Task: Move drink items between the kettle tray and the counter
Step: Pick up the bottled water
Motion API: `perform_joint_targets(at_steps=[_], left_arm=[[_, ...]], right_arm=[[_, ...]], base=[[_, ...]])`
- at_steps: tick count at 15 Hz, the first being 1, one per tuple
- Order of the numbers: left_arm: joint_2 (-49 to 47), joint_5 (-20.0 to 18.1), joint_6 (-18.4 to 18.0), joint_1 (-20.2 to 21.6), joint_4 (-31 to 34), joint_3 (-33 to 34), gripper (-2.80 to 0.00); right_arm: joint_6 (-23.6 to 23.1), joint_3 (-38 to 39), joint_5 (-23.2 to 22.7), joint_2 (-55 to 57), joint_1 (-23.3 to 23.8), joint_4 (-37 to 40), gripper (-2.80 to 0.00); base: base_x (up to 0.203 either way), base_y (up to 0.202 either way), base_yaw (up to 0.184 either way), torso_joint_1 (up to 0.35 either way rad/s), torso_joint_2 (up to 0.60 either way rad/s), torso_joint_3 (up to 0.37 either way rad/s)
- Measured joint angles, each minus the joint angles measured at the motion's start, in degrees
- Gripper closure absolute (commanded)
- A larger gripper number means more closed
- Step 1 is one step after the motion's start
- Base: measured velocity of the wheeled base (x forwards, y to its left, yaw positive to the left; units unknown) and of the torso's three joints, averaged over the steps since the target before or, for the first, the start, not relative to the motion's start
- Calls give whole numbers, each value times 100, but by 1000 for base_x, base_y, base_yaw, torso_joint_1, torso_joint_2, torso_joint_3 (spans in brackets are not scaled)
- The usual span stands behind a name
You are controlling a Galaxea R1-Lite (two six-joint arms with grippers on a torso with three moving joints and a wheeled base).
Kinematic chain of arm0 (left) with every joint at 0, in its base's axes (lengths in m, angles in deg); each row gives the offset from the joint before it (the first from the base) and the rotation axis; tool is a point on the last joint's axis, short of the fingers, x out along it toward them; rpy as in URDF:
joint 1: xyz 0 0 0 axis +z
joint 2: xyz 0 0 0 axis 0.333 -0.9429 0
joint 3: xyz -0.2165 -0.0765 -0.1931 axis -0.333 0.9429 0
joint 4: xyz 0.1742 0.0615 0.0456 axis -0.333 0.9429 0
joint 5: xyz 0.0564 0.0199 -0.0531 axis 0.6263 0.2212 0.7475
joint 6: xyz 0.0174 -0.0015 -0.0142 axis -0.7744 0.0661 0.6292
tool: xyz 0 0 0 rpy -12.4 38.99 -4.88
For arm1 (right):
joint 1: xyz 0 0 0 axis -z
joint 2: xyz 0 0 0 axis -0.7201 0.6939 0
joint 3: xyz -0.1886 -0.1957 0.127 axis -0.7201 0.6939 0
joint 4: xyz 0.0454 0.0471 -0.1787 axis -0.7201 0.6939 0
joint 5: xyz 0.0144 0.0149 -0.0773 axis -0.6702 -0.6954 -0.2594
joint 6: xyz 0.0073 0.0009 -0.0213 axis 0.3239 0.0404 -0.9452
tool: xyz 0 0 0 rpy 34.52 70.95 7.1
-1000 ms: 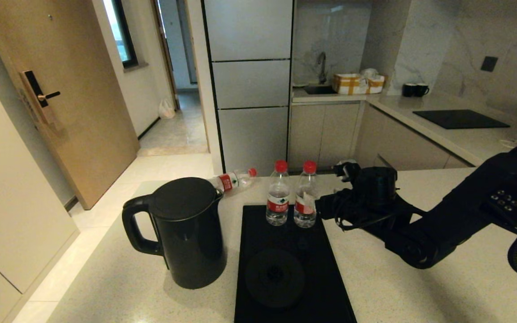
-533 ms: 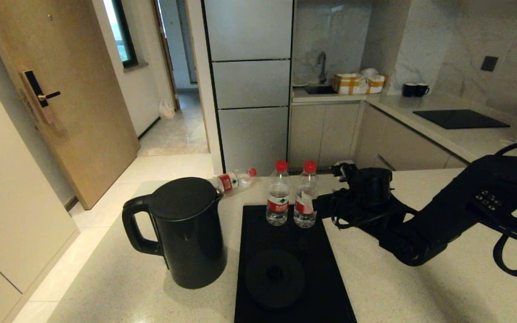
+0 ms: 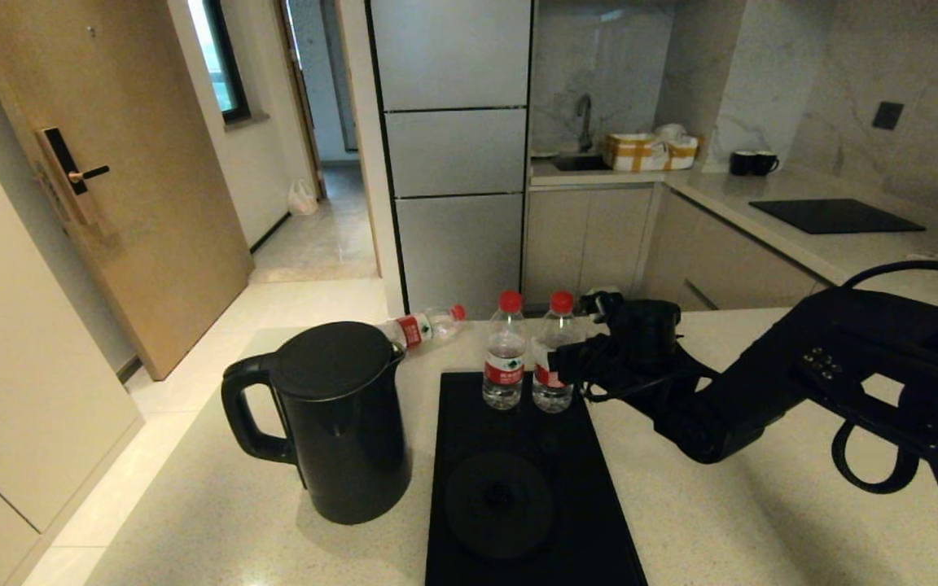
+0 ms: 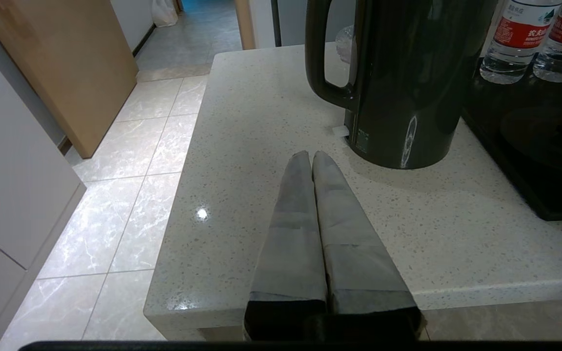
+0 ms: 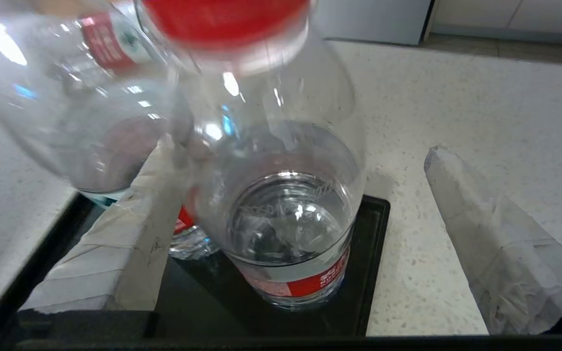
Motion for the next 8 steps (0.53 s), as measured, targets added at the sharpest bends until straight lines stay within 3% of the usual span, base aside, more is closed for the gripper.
perform_joint_targets(at_steps=[2,3,8], left_arm=[[0,0,-1,0,0,5,0],[0,0,-1,0,-2,5,0],[0,-2,-1,0,0,5,0]], right_arm=[[-2,-58,-2,104,0,22,-280],[-2,-71,0,148,0,22,0],[-2,-124,-2,212,5,74,0]], base=[[0,0,0,0,0,0],[0,0,0,0,0,0],[0,0,0,0,0,0]])
